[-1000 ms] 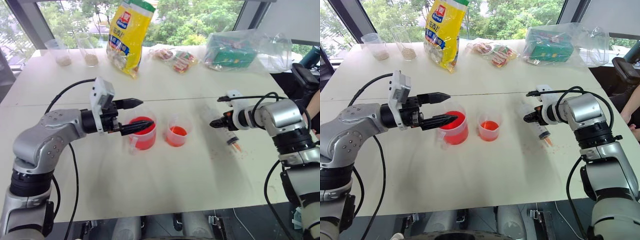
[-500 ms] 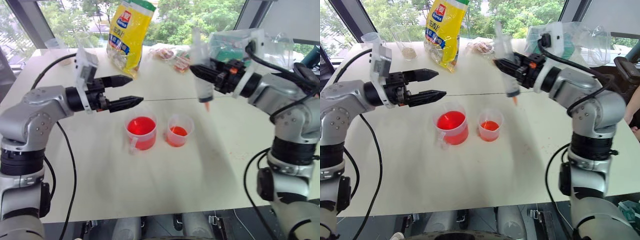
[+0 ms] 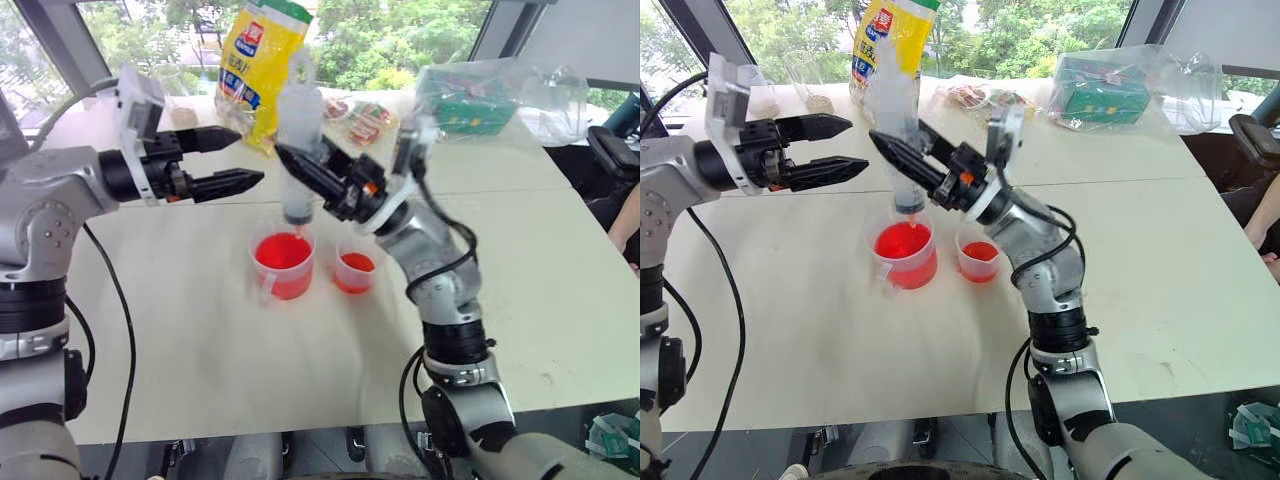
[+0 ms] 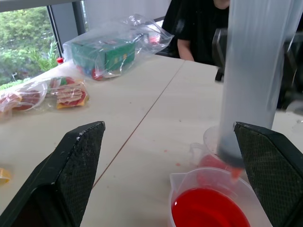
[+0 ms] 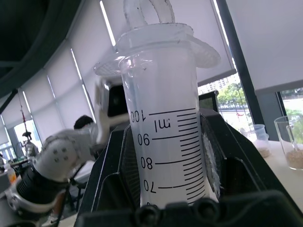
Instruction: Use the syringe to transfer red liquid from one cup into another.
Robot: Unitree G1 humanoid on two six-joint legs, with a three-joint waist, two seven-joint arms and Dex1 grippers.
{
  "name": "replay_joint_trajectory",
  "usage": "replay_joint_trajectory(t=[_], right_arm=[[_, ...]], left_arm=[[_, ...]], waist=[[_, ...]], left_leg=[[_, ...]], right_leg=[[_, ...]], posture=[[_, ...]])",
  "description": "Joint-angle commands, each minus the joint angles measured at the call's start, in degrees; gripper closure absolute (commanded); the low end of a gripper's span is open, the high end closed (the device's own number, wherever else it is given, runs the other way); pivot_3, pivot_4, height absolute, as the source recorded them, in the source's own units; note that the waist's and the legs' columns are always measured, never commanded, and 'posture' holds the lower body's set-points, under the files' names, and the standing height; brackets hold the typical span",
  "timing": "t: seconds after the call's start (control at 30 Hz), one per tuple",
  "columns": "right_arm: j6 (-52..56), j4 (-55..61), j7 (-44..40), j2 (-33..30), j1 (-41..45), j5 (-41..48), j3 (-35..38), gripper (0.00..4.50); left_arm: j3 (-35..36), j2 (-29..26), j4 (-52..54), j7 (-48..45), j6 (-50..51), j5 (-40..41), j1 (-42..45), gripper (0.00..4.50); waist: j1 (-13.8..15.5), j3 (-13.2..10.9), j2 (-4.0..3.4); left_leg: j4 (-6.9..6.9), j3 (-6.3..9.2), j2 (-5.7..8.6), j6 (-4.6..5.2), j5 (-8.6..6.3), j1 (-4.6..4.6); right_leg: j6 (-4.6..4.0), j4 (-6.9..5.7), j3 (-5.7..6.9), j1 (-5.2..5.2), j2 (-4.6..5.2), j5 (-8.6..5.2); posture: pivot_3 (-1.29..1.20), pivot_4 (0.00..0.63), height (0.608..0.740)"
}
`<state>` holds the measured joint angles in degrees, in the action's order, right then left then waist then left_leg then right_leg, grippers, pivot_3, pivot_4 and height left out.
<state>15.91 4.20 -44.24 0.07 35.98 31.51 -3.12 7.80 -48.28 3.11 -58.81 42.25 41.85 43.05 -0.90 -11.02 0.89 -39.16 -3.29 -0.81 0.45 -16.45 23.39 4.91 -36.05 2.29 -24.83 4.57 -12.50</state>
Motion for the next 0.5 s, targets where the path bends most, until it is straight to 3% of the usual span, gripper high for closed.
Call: replay_joint_trajectory(t=[0.03,0.5], right_arm=[[-7.3,-2.7,-2.3,1.1,-1.7,-3.7,-3.0,3.11],[-15.7,-8.6,-6.0,-0.8,-6.0,-9.6,-6.9,3.11]], left_arm=[[2.9,-1.4,0.7,-0.1,0.2,0.7,1.7,0.0],[2.5,0.0,0.2,-1.0,0.5,1.2,3.2,0.0]], waist=[[0.0,0.0,0.0],[0.0,0.0,0.01]], left_leg=[[0.0,0.0,0.0,-0.01,0.0,0.0],[0.0,0.01,0.0,-0.08,0.04,-0.04]], right_leg=[[0.0,0.0,0.0,0.0,0.0,0.0],[0.0,-0.04,0.0,0.02,-0.01,0.0]], posture=[[0.0,0.15,0.74],[0.0,0.15,0.74]])
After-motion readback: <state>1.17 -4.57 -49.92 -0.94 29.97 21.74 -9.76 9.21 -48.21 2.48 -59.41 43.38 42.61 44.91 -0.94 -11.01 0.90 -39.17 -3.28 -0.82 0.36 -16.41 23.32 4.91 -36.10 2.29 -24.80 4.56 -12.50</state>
